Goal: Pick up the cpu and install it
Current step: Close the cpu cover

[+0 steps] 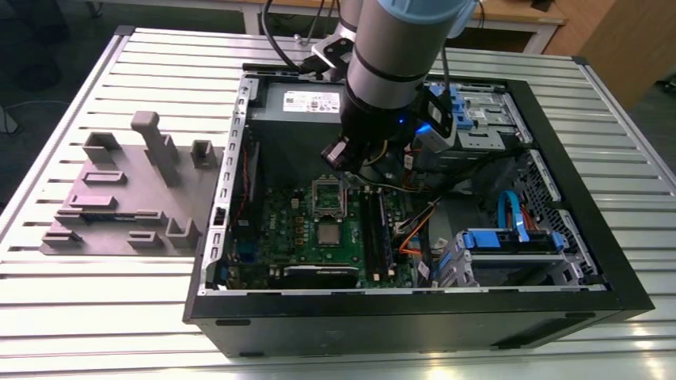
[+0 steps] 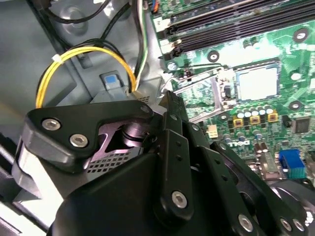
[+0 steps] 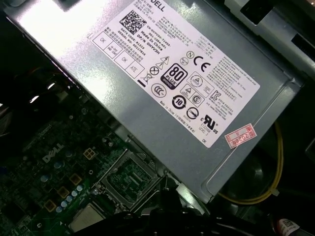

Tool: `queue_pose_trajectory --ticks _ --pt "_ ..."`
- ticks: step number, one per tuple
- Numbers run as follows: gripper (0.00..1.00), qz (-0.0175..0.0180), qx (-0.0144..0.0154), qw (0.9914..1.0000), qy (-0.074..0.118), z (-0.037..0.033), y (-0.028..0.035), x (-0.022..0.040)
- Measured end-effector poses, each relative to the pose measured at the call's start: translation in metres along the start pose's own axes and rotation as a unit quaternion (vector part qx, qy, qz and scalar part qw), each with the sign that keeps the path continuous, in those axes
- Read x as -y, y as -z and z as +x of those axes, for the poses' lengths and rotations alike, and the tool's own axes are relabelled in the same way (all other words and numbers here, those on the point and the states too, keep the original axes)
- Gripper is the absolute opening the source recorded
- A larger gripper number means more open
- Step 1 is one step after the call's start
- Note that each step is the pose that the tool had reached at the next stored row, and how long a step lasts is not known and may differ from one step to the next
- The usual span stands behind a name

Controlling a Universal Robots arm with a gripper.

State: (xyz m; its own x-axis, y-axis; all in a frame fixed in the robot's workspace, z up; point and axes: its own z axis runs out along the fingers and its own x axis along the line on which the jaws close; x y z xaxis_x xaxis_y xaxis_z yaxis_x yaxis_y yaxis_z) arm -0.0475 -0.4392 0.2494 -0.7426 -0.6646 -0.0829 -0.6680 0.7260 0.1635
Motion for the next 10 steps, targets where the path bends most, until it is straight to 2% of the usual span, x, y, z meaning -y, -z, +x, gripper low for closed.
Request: queue_pose_trajectory --ticks 1,10 --pt "0.1 0.0019 -0.0016 1.0 0.0 0.0 -0.0001 0.0001" --pt "0.1 0.0027 -0.0024 0.99999 0.0 -0.0002 0.0012 -0.0001"
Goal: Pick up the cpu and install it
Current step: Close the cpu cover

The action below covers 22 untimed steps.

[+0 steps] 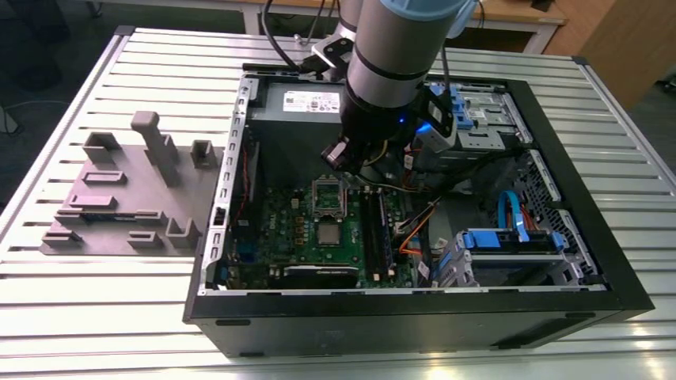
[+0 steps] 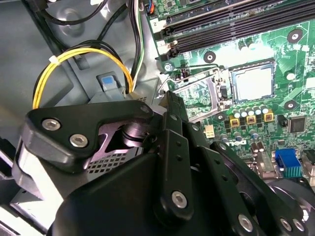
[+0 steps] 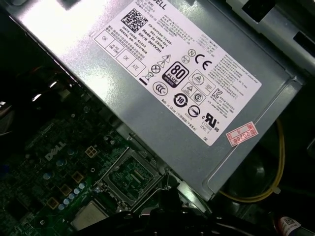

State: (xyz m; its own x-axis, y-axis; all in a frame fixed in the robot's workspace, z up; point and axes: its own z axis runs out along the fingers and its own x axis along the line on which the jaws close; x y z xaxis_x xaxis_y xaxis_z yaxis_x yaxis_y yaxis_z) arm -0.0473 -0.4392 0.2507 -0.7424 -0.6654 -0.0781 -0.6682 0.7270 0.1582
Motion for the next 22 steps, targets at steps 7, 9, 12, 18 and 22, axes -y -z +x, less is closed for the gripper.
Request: queue_pose_trajectory --ticks 7,9,12,18,22 --pt "0.1 0.0 0.0001 1.0 0.0 -0.0001 0.0018 -0.0003" --pt "0.1 0.0 0.0001 1.0 0.0 -0.0002 0.0024 -0.0004" --pt "0.1 0.0 0.0001 1.0 0.0 -0.0003 0.0031 -0.0005" --pt "0.1 0.0 0.0001 1.0 0.0 -0.0003 0.0032 -0.0005" --pt "0.17 0.0 0.0001 1.0 0.0 -0.0003 0.0033 -0.0005"
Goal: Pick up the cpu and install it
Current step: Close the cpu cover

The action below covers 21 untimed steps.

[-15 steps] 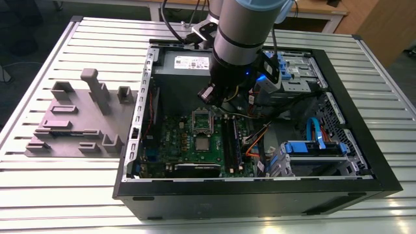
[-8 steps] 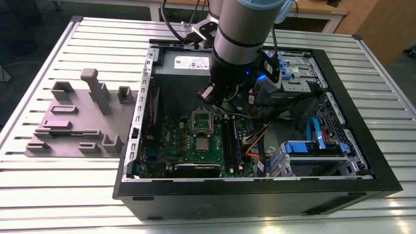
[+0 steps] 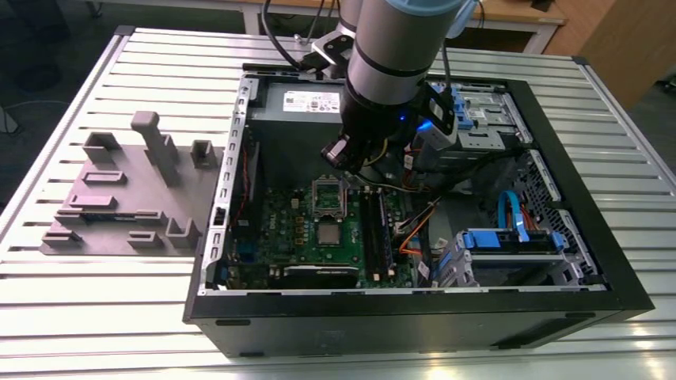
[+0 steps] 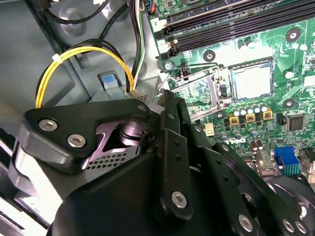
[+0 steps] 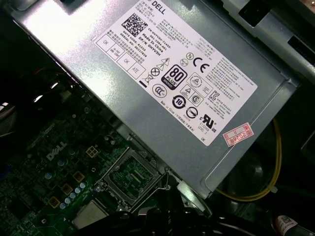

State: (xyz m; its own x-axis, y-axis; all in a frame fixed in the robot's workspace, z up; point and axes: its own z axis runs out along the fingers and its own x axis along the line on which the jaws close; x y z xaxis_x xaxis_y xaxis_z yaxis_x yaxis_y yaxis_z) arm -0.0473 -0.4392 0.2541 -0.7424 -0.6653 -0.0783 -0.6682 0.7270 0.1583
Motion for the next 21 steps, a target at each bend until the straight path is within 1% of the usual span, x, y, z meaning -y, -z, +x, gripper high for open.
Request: queue_pose_trajectory --ticks 11,12,19,20,21 --pt "0.18 0.0 0.0 1.0 0.0 0.0 0.0003 -0.0001" --pt "0.25 0.0 0.0 1.0 0.0 0.0 0.0003 -0.0001" --pt "0.26 0.0 0.0 1.0 0.0 0.0 0.0004 -0.0001" --pt "0.32 0.0 0.0 1.0 0.0 0.0 0.0005 -0.0001" --pt "0.32 0.0 0.0 1.0 0.0 0.0 0.0005 -0.0001"
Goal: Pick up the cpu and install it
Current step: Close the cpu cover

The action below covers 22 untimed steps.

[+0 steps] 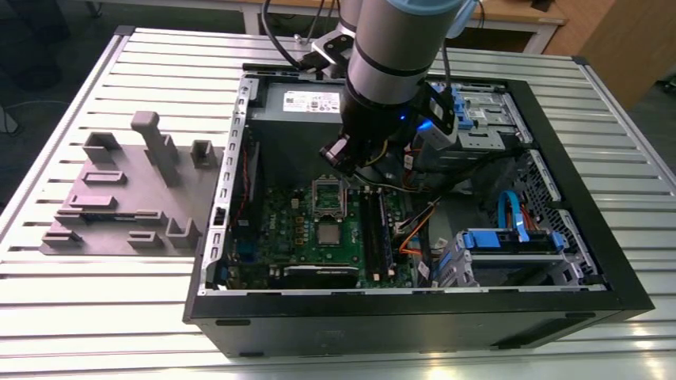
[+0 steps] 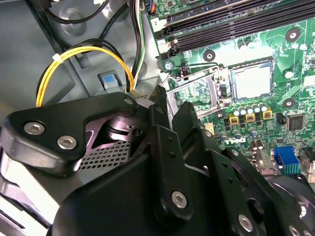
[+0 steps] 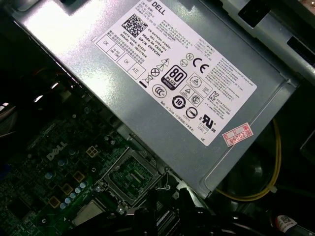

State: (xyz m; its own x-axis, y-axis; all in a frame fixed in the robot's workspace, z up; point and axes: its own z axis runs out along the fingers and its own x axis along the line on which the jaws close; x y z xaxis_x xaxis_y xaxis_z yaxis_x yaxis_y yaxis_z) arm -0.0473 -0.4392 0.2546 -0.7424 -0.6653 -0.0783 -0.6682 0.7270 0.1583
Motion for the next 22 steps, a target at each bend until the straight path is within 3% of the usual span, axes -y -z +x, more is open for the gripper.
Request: queue_pose_trajectory --ticks 6,8,9,10,13,15,17,18,22 --pt "0.31 0.0 0.0 1.0 0.0 0.0 0.0001 0.0" --pt "0.18 0.0 0.0 1.0 0.0 0.0 0.0002 0.0" --pt "0.18 0.0 0.0 1.0 0.0 0.0 0.0002 0.0" --pt "0.12 0.0 0.0 1.0 0.0 0.0 0.0002 0.0" --pt "0.12 0.0 0.0 1.0 0.0 0.0 0.0003 0.0" --pt "0.13 0.0 0.0 1.0 0.0 0.0 0.0004 -0.0001" --pt "0.25 0.0 0.0 1.0 0.0 0.0 0.0004 -0.0001" --pt "0.25 0.0 0.0 1.0 0.0 0.0 0.0004 -0.0001" --pt "0.42 0.0 0.0 1.0 0.0 0.0 0.0006 -0.0001"
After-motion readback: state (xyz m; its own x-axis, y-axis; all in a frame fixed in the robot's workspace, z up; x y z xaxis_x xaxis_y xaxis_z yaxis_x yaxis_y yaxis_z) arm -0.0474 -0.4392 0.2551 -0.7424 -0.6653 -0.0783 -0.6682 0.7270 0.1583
